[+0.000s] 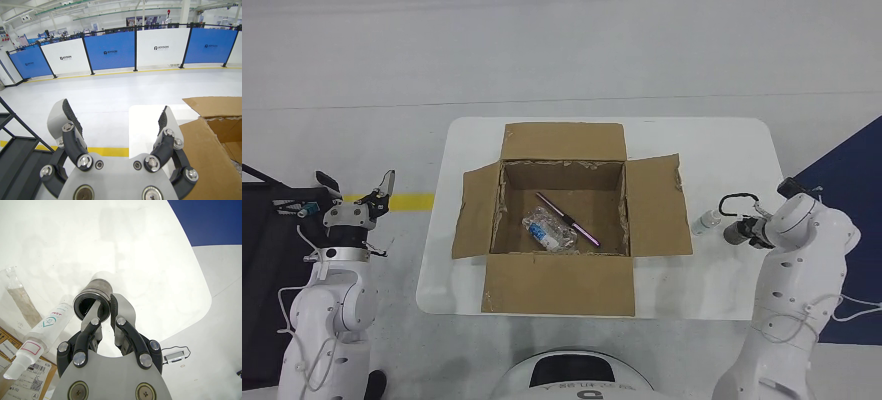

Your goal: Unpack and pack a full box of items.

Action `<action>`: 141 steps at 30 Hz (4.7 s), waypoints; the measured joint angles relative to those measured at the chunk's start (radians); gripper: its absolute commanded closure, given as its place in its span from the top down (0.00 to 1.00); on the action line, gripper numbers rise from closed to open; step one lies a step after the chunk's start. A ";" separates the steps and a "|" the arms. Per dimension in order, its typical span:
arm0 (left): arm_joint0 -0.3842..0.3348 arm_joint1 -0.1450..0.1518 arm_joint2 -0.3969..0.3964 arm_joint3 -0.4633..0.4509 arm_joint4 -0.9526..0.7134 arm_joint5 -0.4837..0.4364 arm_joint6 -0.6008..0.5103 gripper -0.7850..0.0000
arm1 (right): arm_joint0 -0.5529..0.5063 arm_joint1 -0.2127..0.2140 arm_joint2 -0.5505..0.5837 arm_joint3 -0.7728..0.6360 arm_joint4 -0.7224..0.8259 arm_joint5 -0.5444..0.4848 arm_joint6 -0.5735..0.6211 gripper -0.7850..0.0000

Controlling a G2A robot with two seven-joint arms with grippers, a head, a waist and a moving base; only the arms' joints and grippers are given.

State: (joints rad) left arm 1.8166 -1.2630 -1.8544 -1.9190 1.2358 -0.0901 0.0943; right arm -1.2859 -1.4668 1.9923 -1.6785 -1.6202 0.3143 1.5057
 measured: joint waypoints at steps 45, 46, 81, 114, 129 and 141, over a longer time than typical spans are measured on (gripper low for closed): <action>-0.051 -0.003 0.157 0.097 0.103 -0.093 0.013 1.00 | 0.238 -0.080 -0.473 -0.082 0.697 -0.308 -0.063 1.00; -0.052 -0.003 0.167 0.106 0.104 -0.095 0.016 1.00 | 0.243 -0.080 -0.488 -0.063 0.714 -0.313 -0.060 1.00; -0.217 -0.017 0.392 0.251 -0.005 -0.135 -0.132 1.00 | 0.214 -0.054 -0.632 0.042 0.799 -0.489 -0.002 1.00; -0.206 -0.014 0.370 0.252 -0.022 -0.147 -0.135 1.00 | 0.492 -0.093 -1.088 0.642 0.750 -0.642 -0.093 0.49; -0.206 -0.014 0.370 0.252 -0.022 -0.147 -0.135 1.00 | 0.559 -0.110 -1.149 0.766 0.826 -0.655 -0.137 0.00; -0.206 -0.014 0.370 0.252 -0.022 -0.147 -0.135 1.00 | 0.462 -0.035 -0.990 0.454 0.838 -0.598 -0.059 0.00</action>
State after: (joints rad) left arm 1.6102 -1.2765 -1.4844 -1.6670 1.2134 -0.2370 -0.0410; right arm -0.8240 -1.5022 1.0022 -1.2241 -0.7822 -0.2840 1.4470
